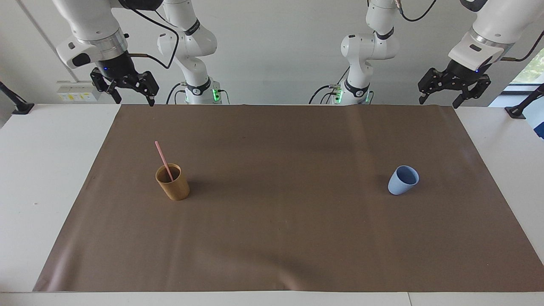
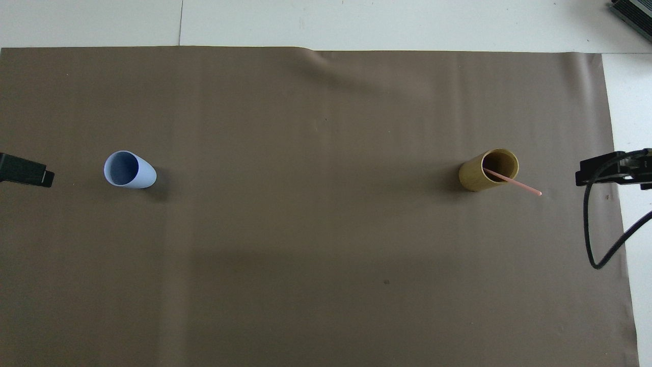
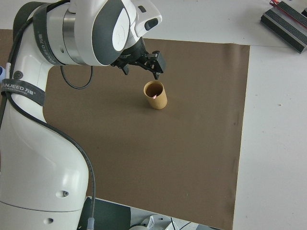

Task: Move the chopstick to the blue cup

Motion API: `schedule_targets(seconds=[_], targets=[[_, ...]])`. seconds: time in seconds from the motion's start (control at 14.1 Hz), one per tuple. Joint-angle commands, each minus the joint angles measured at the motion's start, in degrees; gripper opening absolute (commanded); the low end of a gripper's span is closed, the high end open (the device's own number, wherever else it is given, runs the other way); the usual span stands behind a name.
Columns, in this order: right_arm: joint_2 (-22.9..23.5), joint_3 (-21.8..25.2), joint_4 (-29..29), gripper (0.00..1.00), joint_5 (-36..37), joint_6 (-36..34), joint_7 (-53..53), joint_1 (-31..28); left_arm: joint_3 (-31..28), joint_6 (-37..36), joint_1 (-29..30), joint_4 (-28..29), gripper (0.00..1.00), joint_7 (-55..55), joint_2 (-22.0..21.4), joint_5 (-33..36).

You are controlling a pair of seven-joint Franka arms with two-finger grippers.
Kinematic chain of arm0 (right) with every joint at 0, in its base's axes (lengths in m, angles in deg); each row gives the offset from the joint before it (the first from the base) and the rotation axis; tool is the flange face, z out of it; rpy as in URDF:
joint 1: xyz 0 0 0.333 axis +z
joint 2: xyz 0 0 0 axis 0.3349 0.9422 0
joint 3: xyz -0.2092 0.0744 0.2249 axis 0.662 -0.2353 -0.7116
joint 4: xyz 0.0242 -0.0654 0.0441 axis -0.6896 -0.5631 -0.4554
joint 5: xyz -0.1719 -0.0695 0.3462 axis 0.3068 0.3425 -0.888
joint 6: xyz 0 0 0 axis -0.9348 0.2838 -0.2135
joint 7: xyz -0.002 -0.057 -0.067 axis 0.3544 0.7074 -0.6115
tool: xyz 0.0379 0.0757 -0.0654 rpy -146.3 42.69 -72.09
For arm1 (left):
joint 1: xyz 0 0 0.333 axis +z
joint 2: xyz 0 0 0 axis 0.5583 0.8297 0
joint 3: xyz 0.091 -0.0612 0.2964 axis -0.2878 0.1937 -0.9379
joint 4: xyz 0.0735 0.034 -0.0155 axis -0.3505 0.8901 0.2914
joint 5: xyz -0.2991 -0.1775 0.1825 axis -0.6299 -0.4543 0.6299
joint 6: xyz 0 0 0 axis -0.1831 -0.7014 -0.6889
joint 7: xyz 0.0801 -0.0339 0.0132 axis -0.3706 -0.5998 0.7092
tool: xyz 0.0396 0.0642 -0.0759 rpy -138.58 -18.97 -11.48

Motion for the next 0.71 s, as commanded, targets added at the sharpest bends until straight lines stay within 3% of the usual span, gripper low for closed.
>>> schedule_targets(seconds=[0.0, 0.64], targets=[[-0.7, -0.7, -0.5, 1.00, 0.3, -0.5, -1.4, -1.0, 0.1, -0.3, 0.2, 0.1, 1.00, -1.0, -0.4, 0.7], [-1.5, -0.6, -2.4, 1.00, 0.2, 0.5, -1.8, -1.1, -0.1, -0.6, 0.4, 0.0, 1.00, -0.4, -0.4, 0.7]])
